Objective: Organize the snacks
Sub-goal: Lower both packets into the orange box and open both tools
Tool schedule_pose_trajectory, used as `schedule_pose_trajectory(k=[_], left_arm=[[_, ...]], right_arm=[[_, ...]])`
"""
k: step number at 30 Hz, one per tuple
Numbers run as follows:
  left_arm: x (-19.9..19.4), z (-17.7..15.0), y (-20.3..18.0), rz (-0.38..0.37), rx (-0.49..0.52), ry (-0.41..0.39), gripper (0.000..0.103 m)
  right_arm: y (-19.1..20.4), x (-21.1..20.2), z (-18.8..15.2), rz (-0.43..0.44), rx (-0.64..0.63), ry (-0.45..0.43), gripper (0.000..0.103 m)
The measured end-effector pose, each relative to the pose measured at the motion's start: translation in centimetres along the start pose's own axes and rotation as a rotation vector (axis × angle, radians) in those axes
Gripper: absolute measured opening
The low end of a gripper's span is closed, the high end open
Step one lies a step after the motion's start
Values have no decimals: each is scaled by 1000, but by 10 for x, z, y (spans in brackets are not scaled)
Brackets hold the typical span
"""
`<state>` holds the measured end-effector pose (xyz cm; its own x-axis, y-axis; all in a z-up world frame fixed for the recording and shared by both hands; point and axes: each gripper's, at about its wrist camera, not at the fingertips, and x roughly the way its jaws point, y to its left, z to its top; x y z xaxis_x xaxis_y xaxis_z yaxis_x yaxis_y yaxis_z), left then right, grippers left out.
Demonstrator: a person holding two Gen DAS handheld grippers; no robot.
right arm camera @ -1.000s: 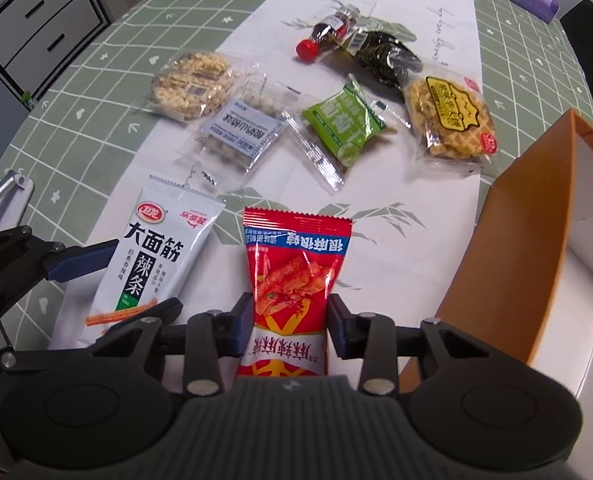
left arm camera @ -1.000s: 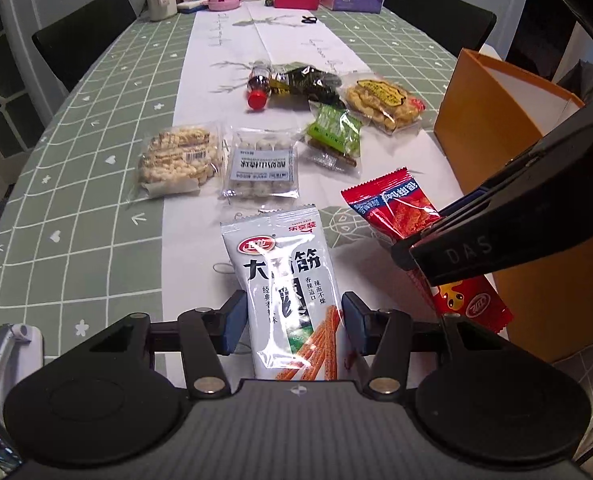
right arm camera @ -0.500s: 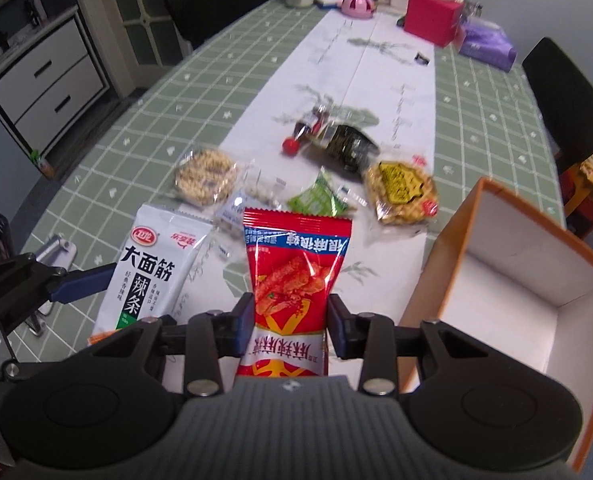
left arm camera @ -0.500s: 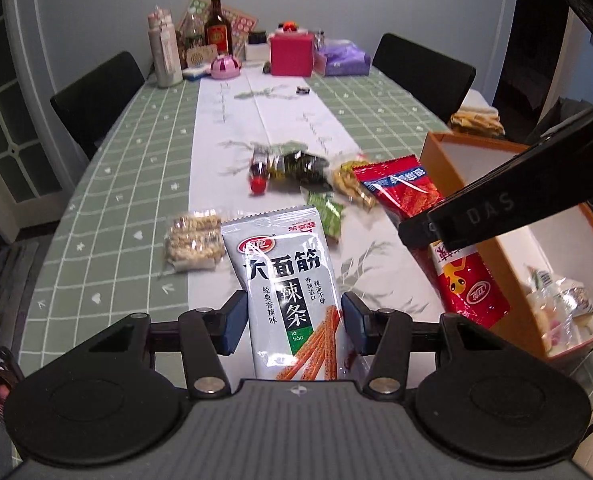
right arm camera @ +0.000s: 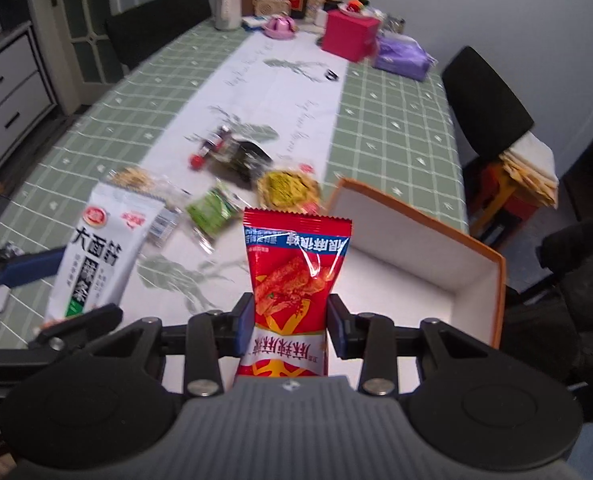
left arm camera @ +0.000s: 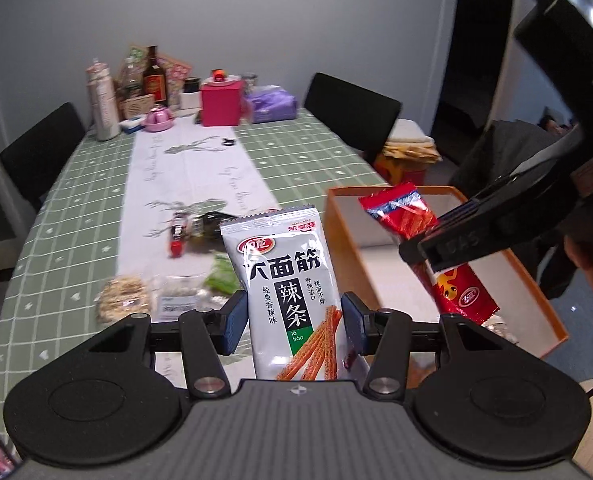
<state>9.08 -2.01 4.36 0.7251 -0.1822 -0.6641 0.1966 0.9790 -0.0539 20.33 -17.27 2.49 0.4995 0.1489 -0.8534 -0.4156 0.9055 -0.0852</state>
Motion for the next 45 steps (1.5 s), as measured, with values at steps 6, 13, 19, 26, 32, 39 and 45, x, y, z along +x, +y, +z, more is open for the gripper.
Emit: schedule_pose_trajectory(k=[6,13,19,26,32,39,45], left_arm=[[22,2,-33,-81,81,36,58],[51,-3,-63,-116,192,108,58],[74,-5,-78,-116,256,161,58],[88,-5,-91,-106,330,180,57],[99,-6,-102,-131,374,194,57],[118,-7,-106,-148,367,241,57],[131,-11,-109,-145,381,276,57]], right_arm=[[-45,16,-24,-23,50,67,37],[-70,43,-41,31,98,129,37],[-73,66,-44,75,88,163,37],[-75,91,-49,95,61,211,37],[-81,101,-48,87,50,226,37],[-86,108,-49,95,29,246,38],[-84,112,-50,105,-2,251,38]])
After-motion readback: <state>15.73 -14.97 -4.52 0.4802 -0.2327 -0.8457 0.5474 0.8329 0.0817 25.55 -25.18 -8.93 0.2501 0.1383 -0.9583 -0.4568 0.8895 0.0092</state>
